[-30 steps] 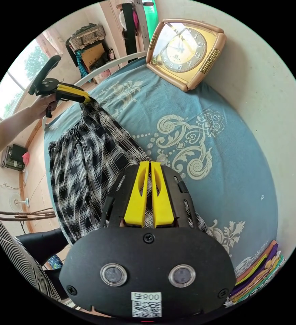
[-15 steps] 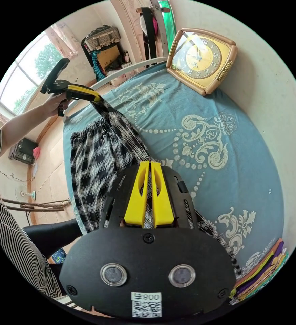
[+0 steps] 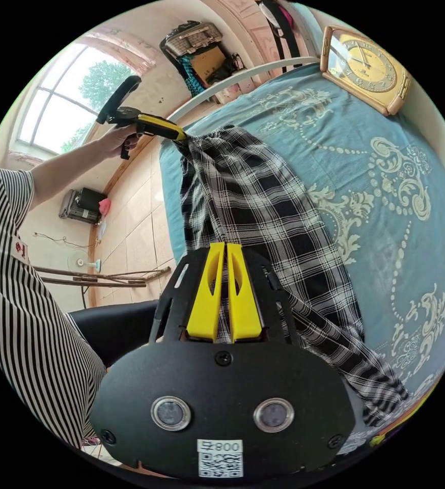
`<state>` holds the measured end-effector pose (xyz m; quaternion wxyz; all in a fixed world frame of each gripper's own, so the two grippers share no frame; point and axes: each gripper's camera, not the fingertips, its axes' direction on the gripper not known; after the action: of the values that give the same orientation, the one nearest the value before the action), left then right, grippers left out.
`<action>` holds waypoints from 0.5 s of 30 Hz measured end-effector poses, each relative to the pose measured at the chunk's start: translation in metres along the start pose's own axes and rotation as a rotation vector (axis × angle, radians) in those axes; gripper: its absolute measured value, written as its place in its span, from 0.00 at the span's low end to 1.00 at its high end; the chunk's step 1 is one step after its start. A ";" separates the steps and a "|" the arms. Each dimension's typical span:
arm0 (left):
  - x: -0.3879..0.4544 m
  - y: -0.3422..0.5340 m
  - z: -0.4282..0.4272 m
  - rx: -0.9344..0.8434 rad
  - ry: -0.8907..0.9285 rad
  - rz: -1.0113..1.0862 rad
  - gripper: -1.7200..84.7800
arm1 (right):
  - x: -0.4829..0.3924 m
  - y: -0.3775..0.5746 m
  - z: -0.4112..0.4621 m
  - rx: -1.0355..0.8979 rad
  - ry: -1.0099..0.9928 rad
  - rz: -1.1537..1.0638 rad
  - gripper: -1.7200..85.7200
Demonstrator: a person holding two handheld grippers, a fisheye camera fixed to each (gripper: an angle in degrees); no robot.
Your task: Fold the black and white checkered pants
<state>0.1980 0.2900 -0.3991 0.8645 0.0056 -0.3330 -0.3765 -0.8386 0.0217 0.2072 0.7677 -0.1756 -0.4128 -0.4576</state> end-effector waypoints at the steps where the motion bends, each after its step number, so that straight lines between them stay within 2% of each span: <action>1: -0.001 0.006 0.007 -0.016 -0.004 -0.003 0.03 | -0.003 0.003 0.011 -0.017 -0.003 -0.006 0.03; 15: -0.015 0.061 0.083 -0.089 -0.077 -0.007 0.03 | -0.025 0.030 0.130 -0.150 -0.052 -0.105 0.03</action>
<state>0.1816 0.3636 -0.3271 0.8491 -0.0460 -0.3490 -0.3938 -0.8804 0.1354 0.2677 0.7163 -0.2227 -0.4059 -0.5221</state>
